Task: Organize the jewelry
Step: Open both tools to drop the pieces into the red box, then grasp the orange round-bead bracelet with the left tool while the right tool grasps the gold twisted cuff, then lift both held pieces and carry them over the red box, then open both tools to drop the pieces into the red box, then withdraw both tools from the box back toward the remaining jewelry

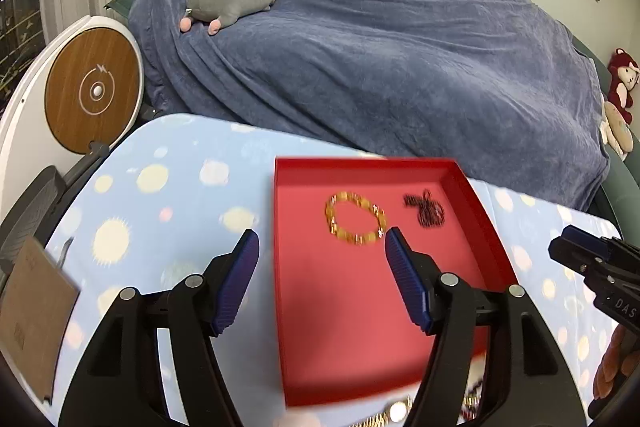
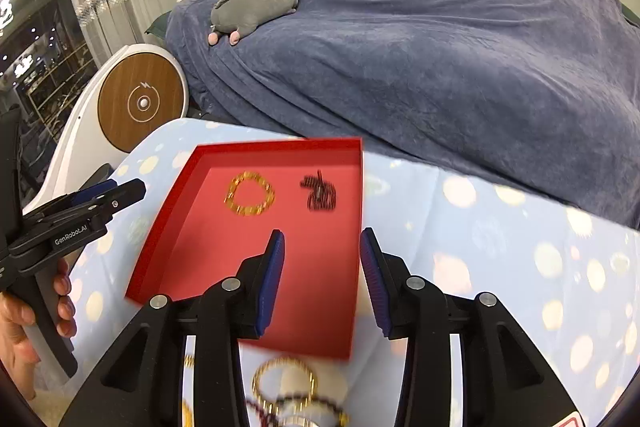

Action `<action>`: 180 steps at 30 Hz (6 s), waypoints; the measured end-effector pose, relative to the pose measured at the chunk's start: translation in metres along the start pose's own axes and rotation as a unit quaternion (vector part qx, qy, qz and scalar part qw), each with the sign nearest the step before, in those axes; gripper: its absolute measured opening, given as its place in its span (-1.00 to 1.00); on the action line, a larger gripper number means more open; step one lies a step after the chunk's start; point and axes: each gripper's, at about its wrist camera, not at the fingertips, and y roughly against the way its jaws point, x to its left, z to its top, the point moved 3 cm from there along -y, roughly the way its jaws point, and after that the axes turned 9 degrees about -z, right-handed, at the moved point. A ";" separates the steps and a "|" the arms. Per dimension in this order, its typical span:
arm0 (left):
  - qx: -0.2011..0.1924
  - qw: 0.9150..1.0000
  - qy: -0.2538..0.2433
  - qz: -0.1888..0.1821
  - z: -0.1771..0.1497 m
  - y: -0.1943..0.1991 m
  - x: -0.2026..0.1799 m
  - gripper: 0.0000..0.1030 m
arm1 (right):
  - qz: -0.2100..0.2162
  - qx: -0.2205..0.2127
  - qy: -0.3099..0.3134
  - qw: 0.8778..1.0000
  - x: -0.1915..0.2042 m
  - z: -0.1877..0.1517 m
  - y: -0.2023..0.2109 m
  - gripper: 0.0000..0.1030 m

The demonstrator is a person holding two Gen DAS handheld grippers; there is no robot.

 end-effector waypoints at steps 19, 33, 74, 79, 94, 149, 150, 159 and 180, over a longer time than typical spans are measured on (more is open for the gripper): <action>0.069 0.997 0.033 0.000 -0.152 0.045 -0.014 0.29 | -0.004 0.035 -0.004 0.999 0.003 -0.131 0.038 -0.12; 0.114 0.993 -0.024 0.001 -0.192 0.027 -0.024 0.30 | -0.005 0.054 0.027 0.998 0.027 -0.136 0.000 -0.04; 0.111 0.992 -0.058 -0.028 -0.195 0.025 -0.034 -0.83 | -0.011 0.046 0.057 0.997 0.037 -0.129 -0.025 0.09; 0.109 0.992 -0.050 -0.040 -0.192 0.028 -0.035 -0.86 | -0.008 0.041 0.053 0.998 0.035 -0.129 -0.020 0.09; 0.053 0.995 -0.029 -0.081 -0.145 0.057 -0.047 -0.86 | -0.004 0.005 0.023 1.000 0.016 -0.106 0.009 0.09; -0.015 0.995 -0.092 -0.028 -0.012 -0.020 -0.074 -0.27 | -0.017 -0.020 0.005 1.000 0.000 -0.024 -0.016 0.18; -0.014 0.995 -0.093 -0.028 -0.015 -0.017 -0.076 -0.27 | -0.020 -0.022 0.006 1.000 -0.002 -0.028 -0.009 0.18; -0.017 0.994 -0.104 -0.029 -0.043 0.015 -0.088 -0.27 | -0.009 -0.007 -0.008 1.000 -0.008 -0.074 0.030 0.18; 0.028 0.996 -0.085 -0.021 -0.117 0.035 -0.067 -0.27 | -0.007 0.042 -0.028 0.999 -0.005 -0.142 0.040 0.18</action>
